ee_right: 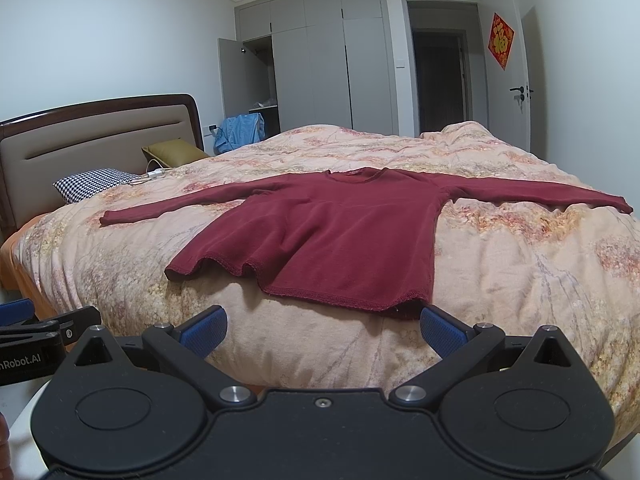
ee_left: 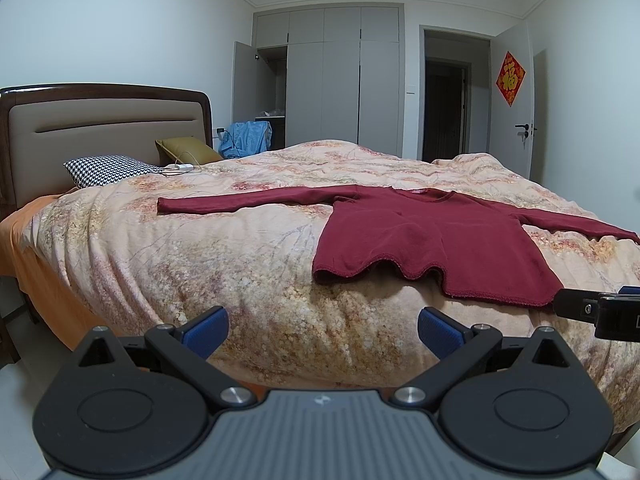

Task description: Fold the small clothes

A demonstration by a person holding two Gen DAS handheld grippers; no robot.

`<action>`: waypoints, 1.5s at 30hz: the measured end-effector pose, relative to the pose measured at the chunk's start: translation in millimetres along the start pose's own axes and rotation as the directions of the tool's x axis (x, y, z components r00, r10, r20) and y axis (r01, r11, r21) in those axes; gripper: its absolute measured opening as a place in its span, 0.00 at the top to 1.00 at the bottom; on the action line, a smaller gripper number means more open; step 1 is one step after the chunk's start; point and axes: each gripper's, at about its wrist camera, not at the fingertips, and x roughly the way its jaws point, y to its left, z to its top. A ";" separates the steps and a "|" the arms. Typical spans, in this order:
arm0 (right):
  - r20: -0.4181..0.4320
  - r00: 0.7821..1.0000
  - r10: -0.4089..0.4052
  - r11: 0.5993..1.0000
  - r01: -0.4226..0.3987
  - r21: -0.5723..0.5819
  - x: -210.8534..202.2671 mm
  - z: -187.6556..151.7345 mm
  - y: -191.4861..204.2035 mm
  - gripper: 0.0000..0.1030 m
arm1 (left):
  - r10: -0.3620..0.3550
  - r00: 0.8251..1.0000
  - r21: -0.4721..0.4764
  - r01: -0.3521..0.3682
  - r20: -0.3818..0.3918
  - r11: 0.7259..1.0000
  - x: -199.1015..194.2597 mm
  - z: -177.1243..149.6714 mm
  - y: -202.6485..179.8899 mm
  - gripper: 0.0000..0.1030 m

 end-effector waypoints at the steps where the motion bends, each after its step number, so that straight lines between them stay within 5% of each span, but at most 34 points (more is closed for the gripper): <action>1: 0.000 1.000 0.000 1.000 0.000 0.000 -0.1 -0.1 0.3 0.00 | 0.000 1.000 0.000 0.000 -0.001 1.000 0.6 1.0 1.2 0.00; 28: 0.048 0.999 -0.011 1.000 0.010 0.022 -7.7 -1.0 -3.5 0.00 | 0.014 1.000 0.008 -0.014 -0.016 1.000 4.5 -1.6 -1.9 0.00; 35: 0.105 0.993 -0.050 0.990 0.036 0.135 -11.2 2.9 -27.7 0.00 | 0.041 0.997 0.019 -0.040 -0.065 0.999 9.4 -0.2 -1.6 0.00; 45: 0.154 0.976 -0.156 0.980 0.134 0.147 8.4 32.2 -78.7 0.00 | 0.038 0.996 0.062 -0.033 -0.084 0.998 25.4 29.5 -23.2 0.00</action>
